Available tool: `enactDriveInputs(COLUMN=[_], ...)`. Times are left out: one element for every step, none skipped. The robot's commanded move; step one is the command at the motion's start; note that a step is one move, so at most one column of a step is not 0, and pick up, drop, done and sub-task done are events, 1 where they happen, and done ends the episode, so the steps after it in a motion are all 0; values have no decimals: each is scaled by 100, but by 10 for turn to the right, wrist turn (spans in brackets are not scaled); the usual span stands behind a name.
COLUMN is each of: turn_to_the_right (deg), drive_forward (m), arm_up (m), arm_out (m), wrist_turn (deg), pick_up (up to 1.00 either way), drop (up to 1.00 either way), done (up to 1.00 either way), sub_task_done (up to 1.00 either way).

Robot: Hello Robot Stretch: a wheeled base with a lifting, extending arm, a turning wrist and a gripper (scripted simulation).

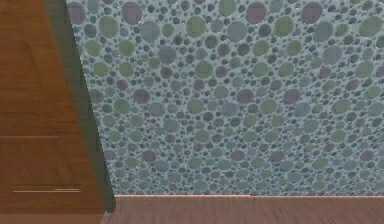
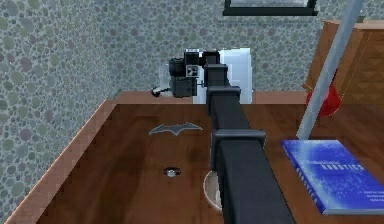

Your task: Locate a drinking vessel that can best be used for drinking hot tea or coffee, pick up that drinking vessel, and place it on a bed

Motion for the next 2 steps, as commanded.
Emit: enactDriveInputs(turn_to_the_right=[0, 0], drive_forward=[0, 0], arm_up=[0, 0], arm_out=[0, 0], wrist_turn=[-450, -450], pick_up=[0, 0], drop=[0, 0], done=[0, 0], sub_task_done=[0, 0])
